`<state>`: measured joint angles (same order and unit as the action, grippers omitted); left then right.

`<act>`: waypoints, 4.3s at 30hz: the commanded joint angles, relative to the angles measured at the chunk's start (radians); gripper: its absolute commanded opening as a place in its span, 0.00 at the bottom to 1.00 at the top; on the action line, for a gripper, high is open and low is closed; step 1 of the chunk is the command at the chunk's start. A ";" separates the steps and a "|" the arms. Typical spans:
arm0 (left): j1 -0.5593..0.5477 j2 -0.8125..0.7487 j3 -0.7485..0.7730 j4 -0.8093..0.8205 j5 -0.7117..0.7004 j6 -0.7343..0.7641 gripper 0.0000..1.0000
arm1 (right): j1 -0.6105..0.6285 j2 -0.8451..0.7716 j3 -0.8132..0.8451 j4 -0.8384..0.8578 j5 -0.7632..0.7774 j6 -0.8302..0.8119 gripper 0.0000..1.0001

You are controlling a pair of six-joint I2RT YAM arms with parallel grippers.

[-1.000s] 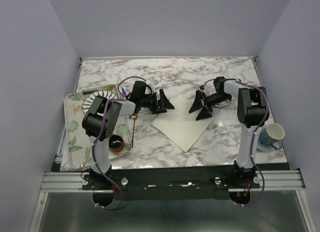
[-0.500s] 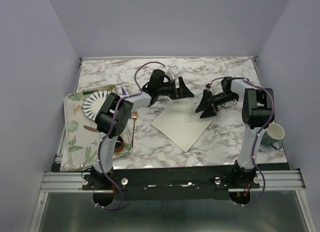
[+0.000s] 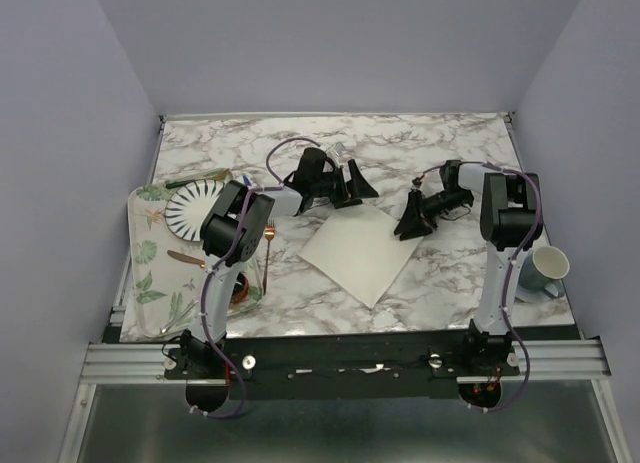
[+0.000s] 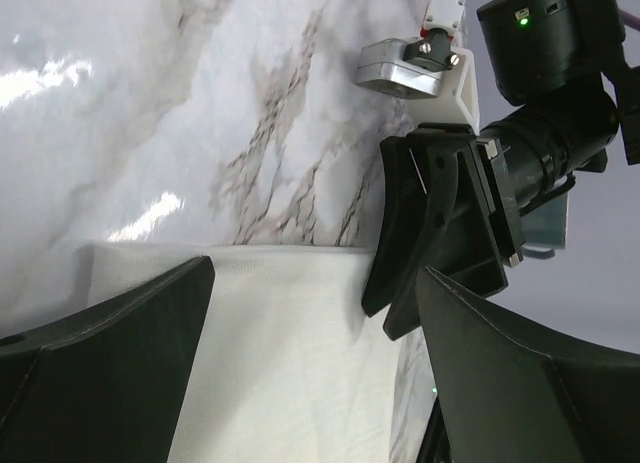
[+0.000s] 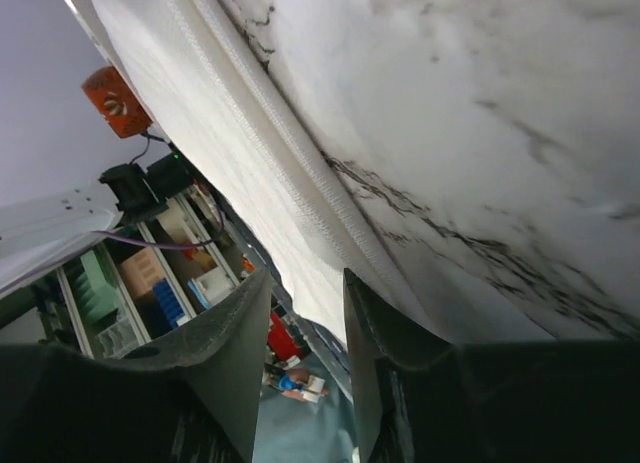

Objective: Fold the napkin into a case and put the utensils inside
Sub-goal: Smooth out the square-folded napkin at the center of the board, then pick up the top corner of the square folded napkin from the center of the board.

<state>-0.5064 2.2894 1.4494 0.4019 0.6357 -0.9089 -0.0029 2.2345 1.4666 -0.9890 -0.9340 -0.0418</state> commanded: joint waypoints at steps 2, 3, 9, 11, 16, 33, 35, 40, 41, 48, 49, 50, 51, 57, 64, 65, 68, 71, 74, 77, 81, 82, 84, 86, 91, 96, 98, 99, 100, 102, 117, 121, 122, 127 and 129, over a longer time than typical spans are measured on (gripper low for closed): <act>0.017 -0.109 -0.210 -0.101 -0.030 0.050 0.99 | 0.061 -0.032 -0.098 0.015 0.147 -0.043 0.42; 0.019 -0.125 -0.224 -0.101 -0.033 0.057 0.99 | 0.061 -0.036 -0.109 0.016 0.147 -0.043 0.42; 0.034 -0.254 -0.193 -0.216 -0.025 0.338 0.99 | 0.061 -0.123 -0.111 -0.022 0.144 -0.079 0.42; 0.034 -0.339 -0.178 -0.326 -0.034 0.553 0.99 | 0.060 -0.156 -0.117 -0.046 0.159 -0.116 0.43; 0.010 -0.624 -0.285 -0.538 -0.068 0.934 0.99 | 0.060 -0.266 -0.124 -0.053 0.193 -0.187 0.46; -0.733 -1.004 -0.757 -0.486 -0.491 1.409 0.46 | 0.063 -0.328 -0.230 0.131 0.077 -0.124 0.46; -0.765 -0.975 -0.764 -0.439 -0.495 1.389 0.46 | 0.061 -0.332 -0.253 0.153 0.083 -0.122 0.46; -0.776 -0.934 -0.771 -0.408 -0.461 1.394 0.47 | 0.061 -0.357 -0.311 0.200 0.078 -0.086 0.46; -0.776 -0.924 -0.768 -0.408 -0.453 1.395 0.48 | 0.061 -0.363 -0.327 0.211 0.078 -0.084 0.46; -0.797 -0.828 -0.761 -0.301 -0.505 1.398 0.48 | 0.063 -0.372 -0.357 0.227 0.075 -0.079 0.46; -0.808 -0.812 -0.761 -0.295 -0.514 1.400 0.48 | 0.061 -0.372 -0.359 0.230 0.072 -0.078 0.46; -0.811 -0.806 -0.762 -0.284 -0.519 1.404 0.48 | 0.061 -0.371 -0.361 0.239 0.070 -0.075 0.46; -0.814 -0.798 -0.762 -0.276 -0.522 1.404 0.49 | 0.063 -0.371 -0.364 0.242 0.070 -0.069 0.46; -0.833 -0.736 -0.752 -0.235 -0.542 1.417 0.49 | 0.063 -0.372 -0.373 0.251 0.067 -0.069 0.47; -0.836 -0.702 -0.738 -0.219 -0.551 1.417 0.47 | 0.063 -0.369 -0.373 0.250 0.069 -0.073 0.47; -0.836 -0.706 -0.738 -0.219 -0.556 1.417 0.46 | 0.063 -0.371 -0.373 0.250 0.069 -0.075 0.47; -0.836 -0.722 -0.739 -0.222 -0.568 1.414 0.43 | 0.063 -0.365 -0.373 0.248 0.069 -0.076 0.47; -0.836 -0.729 -0.742 -0.228 -0.577 1.412 0.40 | 0.061 -0.360 -0.373 0.248 0.067 -0.079 0.48; -0.828 -0.743 -0.748 -0.229 -0.579 1.410 0.34 | 0.063 -0.355 -0.371 0.248 0.067 -0.079 0.48; -0.816 -0.757 -0.751 -0.233 -0.579 1.407 0.32 | 0.061 -0.352 -0.365 0.243 0.064 -0.078 0.48; -0.791 -0.769 -0.750 -0.239 -0.573 1.398 0.19 | 0.063 -0.343 -0.353 0.242 0.063 -0.078 0.48; -0.787 -0.772 -0.748 -0.238 -0.571 1.398 0.17 | 0.061 -0.342 -0.351 0.240 0.063 -0.078 0.48; -0.773 -0.781 -0.745 -0.239 -0.562 1.397 0.05 | 0.063 -0.335 -0.345 0.239 0.063 -0.076 0.48; -0.762 -0.789 -0.742 -0.242 -0.559 1.391 0.00 | 0.063 -0.334 -0.341 0.236 0.060 -0.076 0.48; -0.687 -0.772 -0.712 -0.270 -0.524 1.355 0.00 | 0.063 -0.323 -0.318 0.227 0.060 -0.081 0.48; -0.675 -0.781 -0.710 -0.288 -0.463 1.377 0.03 | 0.061 -0.314 -0.304 0.217 0.064 -0.084 0.48; -0.714 -0.794 -0.710 -0.294 -0.478 1.377 0.21 | 0.061 -0.308 -0.299 0.213 0.063 -0.084 0.48; -0.727 -0.794 -0.710 -0.299 -0.479 1.359 0.37 | 0.063 -0.308 -0.299 0.213 0.061 -0.082 0.49; -0.738 -0.792 -0.710 -0.301 -0.485 1.348 0.44 | 0.063 -0.308 -0.299 0.214 0.063 -0.084 0.49; -0.774 -0.780 -0.710 -0.296 -0.516 1.329 0.52 | 0.063 -0.311 -0.302 0.214 0.067 -0.084 0.49; -0.885 -0.670 -0.695 -0.222 -0.741 1.236 0.50 | 0.063 -0.312 -0.334 0.230 0.075 -0.087 0.49; -0.893 -0.665 -0.705 -0.202 -0.777 1.236 0.49 | 0.061 -0.309 -0.341 0.233 0.069 -0.086 0.49; -0.894 -0.665 -0.707 -0.198 -0.783 1.236 0.47 | 0.063 -0.309 -0.341 0.233 0.069 -0.086 0.49; -0.893 -0.674 -0.719 -0.196 -0.814 1.249 0.35 | 0.063 -0.311 -0.348 0.236 0.070 -0.086 0.49; -0.890 -0.685 -0.724 -0.192 -0.817 1.257 0.31 | 0.063 -0.314 -0.350 0.237 0.070 -0.084 0.50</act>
<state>-1.3918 1.6150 0.7422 0.1715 -0.1246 0.3428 0.0616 1.9118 1.1316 -0.7586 -0.8543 -0.1135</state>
